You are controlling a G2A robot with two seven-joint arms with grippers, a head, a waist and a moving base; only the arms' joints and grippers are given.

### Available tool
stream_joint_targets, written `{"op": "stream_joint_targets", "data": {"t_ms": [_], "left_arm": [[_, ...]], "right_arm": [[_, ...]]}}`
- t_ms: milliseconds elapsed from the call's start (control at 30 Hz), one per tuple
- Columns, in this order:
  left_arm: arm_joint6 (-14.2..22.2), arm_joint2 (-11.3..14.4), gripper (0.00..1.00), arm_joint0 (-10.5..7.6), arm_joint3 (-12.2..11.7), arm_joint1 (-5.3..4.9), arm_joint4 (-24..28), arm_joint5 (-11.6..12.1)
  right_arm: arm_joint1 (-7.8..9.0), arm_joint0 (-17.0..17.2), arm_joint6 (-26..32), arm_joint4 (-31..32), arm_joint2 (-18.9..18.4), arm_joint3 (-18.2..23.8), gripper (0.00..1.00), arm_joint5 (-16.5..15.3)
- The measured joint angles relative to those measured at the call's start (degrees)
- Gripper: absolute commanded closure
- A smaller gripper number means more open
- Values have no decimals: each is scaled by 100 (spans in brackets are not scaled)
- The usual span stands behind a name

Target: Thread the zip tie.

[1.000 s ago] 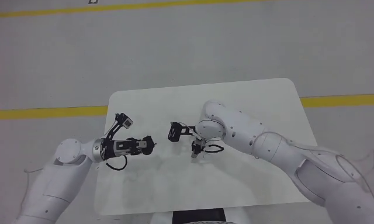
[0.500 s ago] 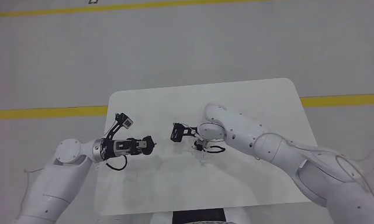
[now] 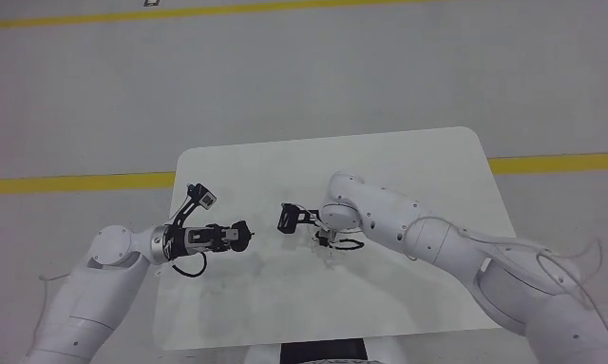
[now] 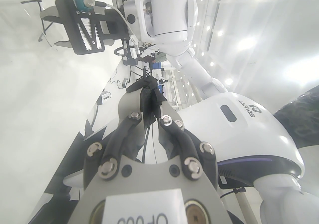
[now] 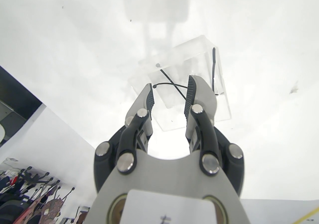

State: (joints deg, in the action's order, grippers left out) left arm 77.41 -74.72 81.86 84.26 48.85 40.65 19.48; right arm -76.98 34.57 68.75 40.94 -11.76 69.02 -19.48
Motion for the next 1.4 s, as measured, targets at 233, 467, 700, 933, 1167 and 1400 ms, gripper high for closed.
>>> {"op": "stream_joint_targets", "data": {"t_ms": [233, 467, 700, 933, 1167, 1400], "left_arm": [[0, 0, 100, 0, 0, 0, 0, 0], [0, 0, 100, 0, 0, 0, 0, 0], [0, 0, 100, 0, 0, 0, 0, 0], [0, 0, 100, 0, 0, 0, 0, 0], [0, 0, 100, 0, 0, 0, 0, 0], [0, 0, 100, 0, 0, 0, 0, 0]], "right_arm": [[-150, -50, -127, -127, 200, -303, 71, 0], [-282, -55, -111, -107, 202, -490, 71, 0], [-396, -11, -71, -63, 202, -622, 77, 0], [-463, 10, -73, -58, 202, -736, 100, 0], [-449, -14, -82, -150, 202, -793, 100, 0], [-351, -100, -9, -225, 202, -645, 100, 0]]}}
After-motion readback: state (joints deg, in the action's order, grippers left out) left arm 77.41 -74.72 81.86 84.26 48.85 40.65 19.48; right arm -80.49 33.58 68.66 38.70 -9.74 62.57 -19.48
